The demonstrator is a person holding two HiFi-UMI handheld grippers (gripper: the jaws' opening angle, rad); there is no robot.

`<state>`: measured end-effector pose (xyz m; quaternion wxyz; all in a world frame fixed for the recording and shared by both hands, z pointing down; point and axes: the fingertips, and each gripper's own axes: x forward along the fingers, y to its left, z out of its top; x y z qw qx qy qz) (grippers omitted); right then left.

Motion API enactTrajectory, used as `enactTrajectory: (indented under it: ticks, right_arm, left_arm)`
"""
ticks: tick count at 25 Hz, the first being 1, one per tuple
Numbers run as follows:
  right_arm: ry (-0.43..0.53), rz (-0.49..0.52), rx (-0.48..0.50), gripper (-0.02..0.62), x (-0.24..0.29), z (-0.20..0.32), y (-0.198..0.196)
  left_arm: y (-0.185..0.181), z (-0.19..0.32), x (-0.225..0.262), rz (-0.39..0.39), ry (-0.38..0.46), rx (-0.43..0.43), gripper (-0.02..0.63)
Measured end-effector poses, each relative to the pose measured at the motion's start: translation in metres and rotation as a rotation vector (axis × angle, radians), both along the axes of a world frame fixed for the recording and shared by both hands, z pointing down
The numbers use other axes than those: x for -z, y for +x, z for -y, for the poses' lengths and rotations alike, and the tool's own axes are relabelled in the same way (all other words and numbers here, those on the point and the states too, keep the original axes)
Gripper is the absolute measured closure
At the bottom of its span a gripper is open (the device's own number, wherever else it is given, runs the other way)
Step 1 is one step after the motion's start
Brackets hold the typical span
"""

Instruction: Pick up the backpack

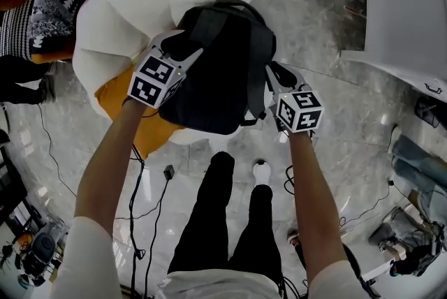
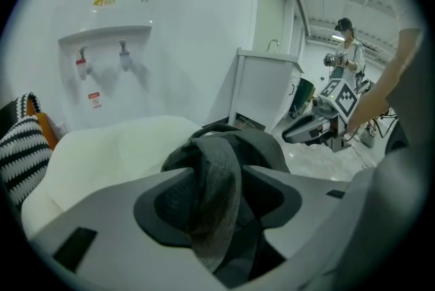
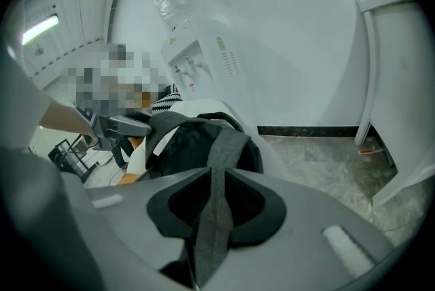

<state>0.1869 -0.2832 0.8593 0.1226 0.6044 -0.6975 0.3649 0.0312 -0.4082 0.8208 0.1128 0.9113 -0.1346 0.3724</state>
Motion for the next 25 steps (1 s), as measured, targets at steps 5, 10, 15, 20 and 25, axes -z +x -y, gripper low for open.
enactTrajectory:
  ticks: [5,10,15,20,25]
  right_arm:
    - [-0.033,0.025,0.002,0.434,-0.023,0.003,0.002]
    - [-0.063,0.079,0.014,0.396,-0.044,0.008,-0.004]
    - [-0.054,0.122,0.041,0.445,-0.043,0.017,-0.020]
    - [-0.038,0.176,0.019,0.519,-0.034,0.017,-0.024]
    - [-0.022,0.199,0.033,0.532,-0.016,0.021,-0.030]
  left_arm:
    - [-0.005,-0.003,-0.020,0.041,-0.011,-0.044,0.387]
    - [-0.005,-0.003,-0.025,0.028,-0.037,-0.045,0.394]
    - [-0.004,-0.008,-0.020,0.020,-0.032,-0.093,0.436]
    - [-0.008,-0.017,-0.013,0.002,-0.043,-0.117,0.502]
    - [-0.008,-0.024,-0.009,0.003,-0.059,-0.121,0.548]
